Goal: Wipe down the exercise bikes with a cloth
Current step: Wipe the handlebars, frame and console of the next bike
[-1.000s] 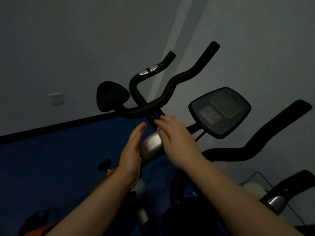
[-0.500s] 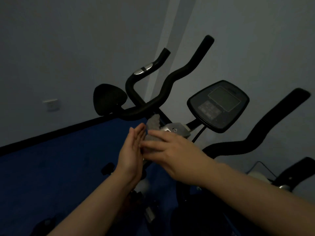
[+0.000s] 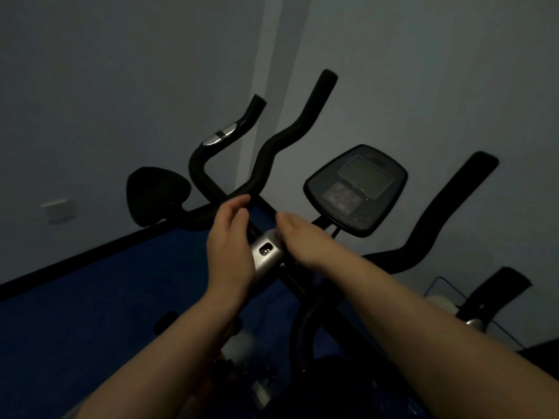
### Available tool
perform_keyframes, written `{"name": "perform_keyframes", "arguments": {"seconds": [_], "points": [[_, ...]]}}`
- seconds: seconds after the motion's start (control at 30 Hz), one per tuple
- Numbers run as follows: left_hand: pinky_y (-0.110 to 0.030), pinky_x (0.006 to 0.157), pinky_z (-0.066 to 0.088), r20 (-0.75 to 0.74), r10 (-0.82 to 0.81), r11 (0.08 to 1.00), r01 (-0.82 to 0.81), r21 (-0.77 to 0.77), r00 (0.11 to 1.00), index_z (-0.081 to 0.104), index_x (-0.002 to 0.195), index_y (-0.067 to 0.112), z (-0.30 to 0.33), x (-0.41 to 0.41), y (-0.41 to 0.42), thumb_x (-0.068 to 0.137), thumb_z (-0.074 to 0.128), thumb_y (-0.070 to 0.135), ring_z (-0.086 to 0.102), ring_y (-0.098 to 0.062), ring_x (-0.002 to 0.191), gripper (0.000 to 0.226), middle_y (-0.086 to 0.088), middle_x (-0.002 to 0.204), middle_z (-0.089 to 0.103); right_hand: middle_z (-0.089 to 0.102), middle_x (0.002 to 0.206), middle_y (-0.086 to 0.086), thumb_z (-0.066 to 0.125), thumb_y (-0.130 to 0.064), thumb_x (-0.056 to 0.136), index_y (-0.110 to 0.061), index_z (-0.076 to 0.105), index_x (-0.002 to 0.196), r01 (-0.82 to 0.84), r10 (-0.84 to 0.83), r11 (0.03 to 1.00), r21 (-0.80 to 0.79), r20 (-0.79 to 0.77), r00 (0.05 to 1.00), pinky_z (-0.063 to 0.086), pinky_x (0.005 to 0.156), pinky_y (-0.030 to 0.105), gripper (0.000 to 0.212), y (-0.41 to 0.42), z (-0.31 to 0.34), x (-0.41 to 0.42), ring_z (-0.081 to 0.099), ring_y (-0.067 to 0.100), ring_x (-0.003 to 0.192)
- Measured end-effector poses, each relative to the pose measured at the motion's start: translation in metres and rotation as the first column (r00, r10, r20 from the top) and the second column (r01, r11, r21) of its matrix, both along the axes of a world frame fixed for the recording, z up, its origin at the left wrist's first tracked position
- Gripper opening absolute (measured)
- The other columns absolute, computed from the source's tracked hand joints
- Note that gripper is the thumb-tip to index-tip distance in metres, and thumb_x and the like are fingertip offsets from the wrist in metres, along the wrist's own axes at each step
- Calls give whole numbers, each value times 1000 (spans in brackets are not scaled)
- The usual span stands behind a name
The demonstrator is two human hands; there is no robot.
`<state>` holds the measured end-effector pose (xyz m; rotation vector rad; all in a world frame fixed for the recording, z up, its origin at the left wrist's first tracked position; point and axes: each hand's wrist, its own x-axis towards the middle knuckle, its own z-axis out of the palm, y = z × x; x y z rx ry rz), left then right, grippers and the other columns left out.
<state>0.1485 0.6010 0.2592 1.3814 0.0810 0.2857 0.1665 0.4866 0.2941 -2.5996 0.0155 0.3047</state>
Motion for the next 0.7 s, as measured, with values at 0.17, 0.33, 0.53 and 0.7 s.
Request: {"name": "perform_keyframes", "arguments": {"seconds": [0.17, 0.33, 0.53, 0.7], "points": [[-15, 71, 39, 5, -178, 917, 164, 364, 984, 54, 120, 25, 19, 42, -29, 95, 45, 20, 55, -6, 97, 27, 3, 114, 57, 64, 109, 11, 42, -17, 96, -13, 60, 116, -16, 15, 998, 53, 19, 1000, 50, 82, 37, 27, -10, 10, 7, 61, 29, 99], [-30, 79, 44, -99, -187, 634, 197, 748, 977, 55, 117, 25, 15, 42, -41, 98, 36, 35, 54, -11, 99, 28, 7, 113, 59, 66, 97, 1, 58, -16, 92, -10, 68, 108, 339, -468, 808, 482, 176, 866, 47, 68, 16, 20, -87, 43, 26, 59, 9, 83], [-25, 84, 36, -59, -213, 352, 133, 926, 975, 54, 106, 26, 11, 44, -46, 96, 33, 36, 51, -10, 96, 25, 10, 108, 57, 55, 134, 4, 50, -28, 96, -15, 54, 131, 329, -358, 932, 155, 551, 754, 37, 99, 27, 37, -112, 29, 92, 48, 16, 120], [-24, 76, 28, -48, -204, 352, 119, 928, 978, 53, 100, 30, 9, 43, -47, 97, 29, 37, 50, -8, 89, 26, 13, 99, 58, -5, 160, 4, 23, -35, 102, -13, 0, 151, 125, 77, 882, -455, 400, 913, -4, 119, 41, 58, -97, -13, 117, -7, 19, 147]]}}
